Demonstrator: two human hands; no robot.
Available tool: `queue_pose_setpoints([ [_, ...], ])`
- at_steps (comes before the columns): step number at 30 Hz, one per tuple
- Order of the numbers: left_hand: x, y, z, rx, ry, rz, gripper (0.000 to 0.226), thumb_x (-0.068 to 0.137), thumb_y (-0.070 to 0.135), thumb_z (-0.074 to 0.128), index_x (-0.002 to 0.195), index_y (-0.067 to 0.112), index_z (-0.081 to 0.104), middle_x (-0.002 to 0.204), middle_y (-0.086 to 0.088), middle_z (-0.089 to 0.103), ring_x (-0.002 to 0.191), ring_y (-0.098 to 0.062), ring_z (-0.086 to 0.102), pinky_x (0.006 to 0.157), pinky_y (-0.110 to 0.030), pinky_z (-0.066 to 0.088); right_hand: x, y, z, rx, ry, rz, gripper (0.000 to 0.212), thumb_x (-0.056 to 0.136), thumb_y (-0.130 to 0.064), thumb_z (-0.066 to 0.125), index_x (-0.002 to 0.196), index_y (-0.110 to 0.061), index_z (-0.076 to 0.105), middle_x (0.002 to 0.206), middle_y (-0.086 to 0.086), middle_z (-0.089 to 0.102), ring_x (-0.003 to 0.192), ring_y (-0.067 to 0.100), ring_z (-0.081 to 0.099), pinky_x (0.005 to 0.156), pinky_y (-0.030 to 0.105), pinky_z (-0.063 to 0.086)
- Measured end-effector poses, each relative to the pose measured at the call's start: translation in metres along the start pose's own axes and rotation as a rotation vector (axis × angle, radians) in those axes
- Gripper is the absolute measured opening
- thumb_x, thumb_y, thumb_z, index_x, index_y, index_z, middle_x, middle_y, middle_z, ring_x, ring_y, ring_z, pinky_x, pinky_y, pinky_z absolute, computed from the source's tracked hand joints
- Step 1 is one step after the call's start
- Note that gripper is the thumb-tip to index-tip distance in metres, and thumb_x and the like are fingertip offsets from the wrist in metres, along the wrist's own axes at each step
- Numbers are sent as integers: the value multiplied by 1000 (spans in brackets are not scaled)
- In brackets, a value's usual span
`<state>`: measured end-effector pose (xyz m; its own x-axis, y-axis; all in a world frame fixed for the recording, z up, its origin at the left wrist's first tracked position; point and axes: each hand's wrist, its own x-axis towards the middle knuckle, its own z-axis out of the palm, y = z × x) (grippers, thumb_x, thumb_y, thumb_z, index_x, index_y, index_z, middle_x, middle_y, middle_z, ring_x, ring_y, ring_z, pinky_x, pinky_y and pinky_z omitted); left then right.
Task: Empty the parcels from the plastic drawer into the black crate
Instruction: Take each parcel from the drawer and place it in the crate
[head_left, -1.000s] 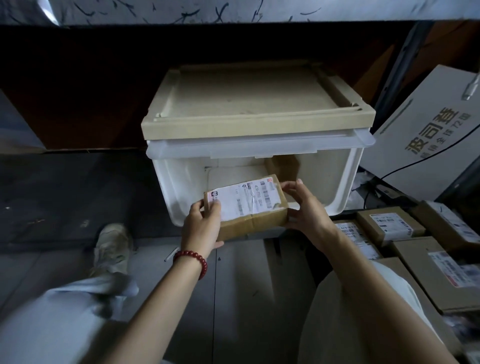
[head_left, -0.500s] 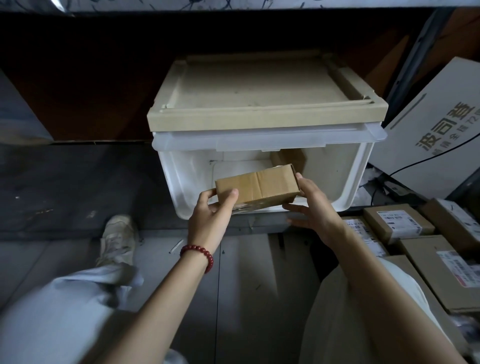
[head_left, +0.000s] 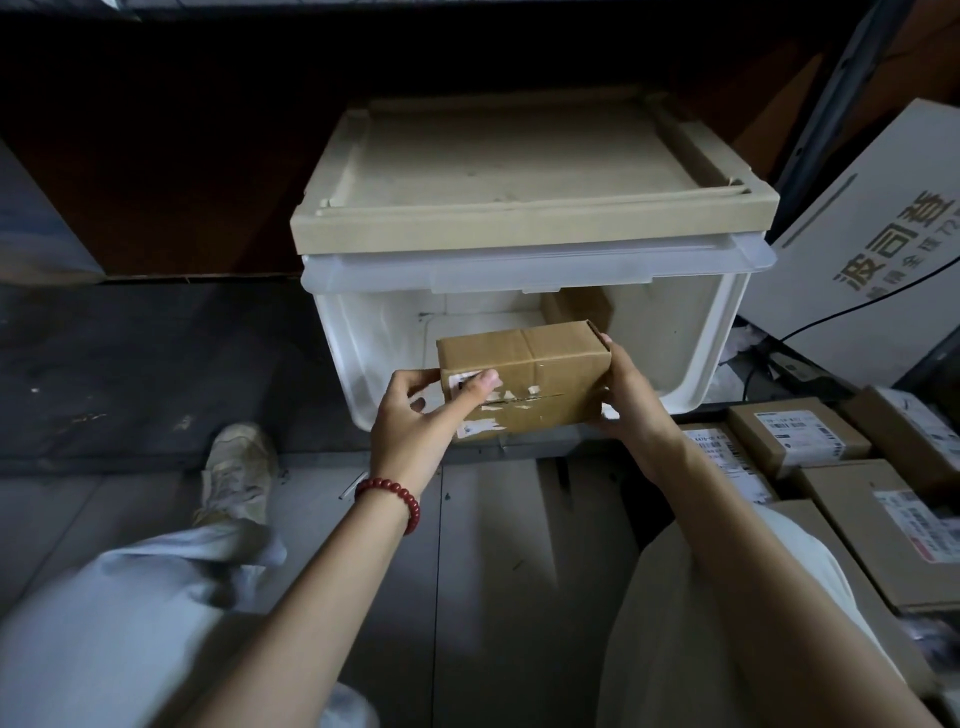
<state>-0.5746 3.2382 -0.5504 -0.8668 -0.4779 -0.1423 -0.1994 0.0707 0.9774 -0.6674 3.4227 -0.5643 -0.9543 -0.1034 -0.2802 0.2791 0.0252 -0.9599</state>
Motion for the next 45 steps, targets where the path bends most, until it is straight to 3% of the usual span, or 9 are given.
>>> queue_pose_setpoints([
  [4,0,2,2,-33,22,-7,68,55,68,79,100,22,56,106,7,65,97,-6,62,79,-25,49,1,3,2,23,-10,25,45,95,-56,36,135,-39,50,139,-1,50,122,19,48,100,44,44],
  [9,1,1,6,-97,6,-93,55,67,56,78,100,19,54,105,1,67,97,-16,66,88,-41,55,4,3,1,-46,25,45,52,96,-57,33,130,-24,54,131,3,57,118,22,54,102,51,45],
  [17,8,0,7,-117,49,-75,30,85,34,69,109,25,53,101,18,56,87,1,55,72,-33,57,3,4,3,-38,91,54,40,98,-53,38,118,-22,53,112,-5,57,108,18,54,64,32,48],
  [22,9,1,5,-81,71,-52,26,89,36,63,112,28,55,93,19,54,82,0,54,62,-26,53,2,5,0,52,77,6,6,98,-36,48,99,-32,52,106,-10,58,95,20,60,80,49,56],
  [26,9,1,5,-71,67,-48,30,88,42,63,113,29,55,89,14,58,77,0,57,57,-23,49,0,3,1,85,49,-39,12,98,-25,47,98,-28,58,97,-8,60,78,19,61,50,31,54],
  [33,7,0,3,-7,17,-5,43,78,49,71,114,38,51,104,8,64,92,-2,60,87,-33,53,-1,3,1,105,-61,17,37,94,-51,51,118,-26,63,122,-6,61,97,24,70,60,35,57],
  [40,8,-5,0,85,-1,87,63,74,35,80,130,34,51,104,8,64,88,10,55,82,-24,50,-7,5,3,17,-170,-15,39,88,-58,55,121,-39,60,118,-5,61,104,23,64,61,32,57],
  [42,10,-6,0,101,17,112,59,76,31,79,129,32,52,101,5,66,88,3,59,75,-17,45,-10,5,3,-34,-202,-35,37,86,-60,55,117,-41,62,117,-9,61,104,20,62,61,29,56],
  [45,13,-6,-1,99,35,119,49,77,35,78,119,32,54,98,2,69,93,-12,65,78,-25,49,-14,3,3,-187,-198,-76,40,83,-66,54,113,-40,60,108,-12,65,95,14,63,61,26,52],
])
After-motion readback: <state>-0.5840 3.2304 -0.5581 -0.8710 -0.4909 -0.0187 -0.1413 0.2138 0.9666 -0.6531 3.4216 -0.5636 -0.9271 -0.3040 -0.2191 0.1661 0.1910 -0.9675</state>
